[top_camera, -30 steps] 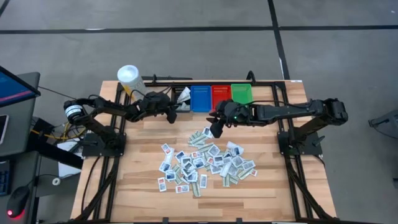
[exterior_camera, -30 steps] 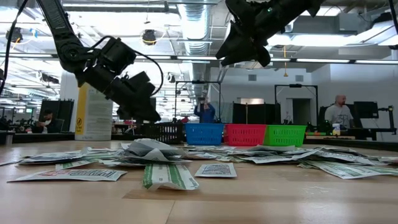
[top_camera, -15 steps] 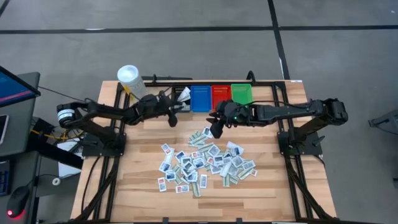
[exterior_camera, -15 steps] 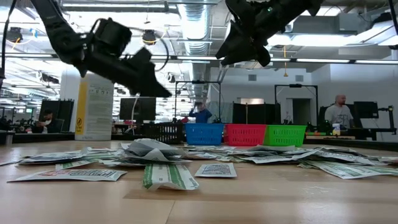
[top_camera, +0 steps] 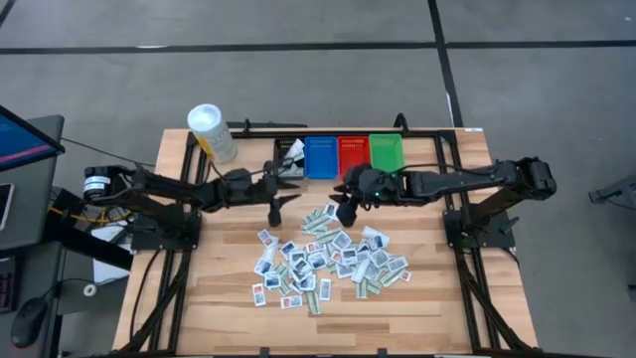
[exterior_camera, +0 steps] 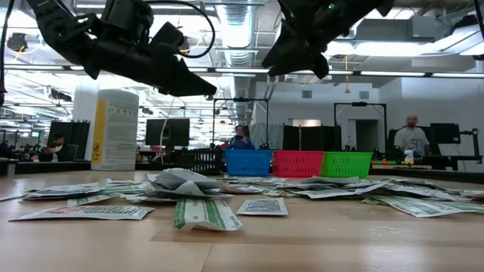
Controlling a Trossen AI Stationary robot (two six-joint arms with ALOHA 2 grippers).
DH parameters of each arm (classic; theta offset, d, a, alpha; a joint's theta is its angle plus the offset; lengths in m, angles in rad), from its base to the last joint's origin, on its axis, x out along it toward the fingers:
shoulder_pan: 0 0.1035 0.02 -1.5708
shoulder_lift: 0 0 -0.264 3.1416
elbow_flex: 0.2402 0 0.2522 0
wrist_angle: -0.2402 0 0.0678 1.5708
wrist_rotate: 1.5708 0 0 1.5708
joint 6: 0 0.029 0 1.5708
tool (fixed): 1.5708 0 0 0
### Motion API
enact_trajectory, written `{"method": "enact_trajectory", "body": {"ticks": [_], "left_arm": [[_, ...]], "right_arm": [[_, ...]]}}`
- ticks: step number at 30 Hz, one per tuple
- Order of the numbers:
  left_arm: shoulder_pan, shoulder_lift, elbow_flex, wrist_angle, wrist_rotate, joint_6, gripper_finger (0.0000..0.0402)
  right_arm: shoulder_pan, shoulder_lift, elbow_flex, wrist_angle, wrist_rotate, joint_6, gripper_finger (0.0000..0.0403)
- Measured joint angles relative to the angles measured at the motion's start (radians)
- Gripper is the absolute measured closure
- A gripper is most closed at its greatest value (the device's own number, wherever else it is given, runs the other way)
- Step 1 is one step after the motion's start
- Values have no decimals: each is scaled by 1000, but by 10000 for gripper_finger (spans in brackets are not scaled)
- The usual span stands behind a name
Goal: Pick & Place First Aid Supplies
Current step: Put the green bandage pack in the black bin
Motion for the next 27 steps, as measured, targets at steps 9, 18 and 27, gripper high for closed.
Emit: {"method": "enact_trajectory", "body": {"ticks": [9,18,27], "left_arm": [[-75,-43,0,-141,0,-21,291],[-174,-172,0,-379,-36,-60,291],[-215,-252,0,-528,-38,-102,291]], "right_arm": [[40,0,0,-3,0,0,277],[77,0,0,-3,10,0,277],[87,41,1,15,40,0,277]]}}
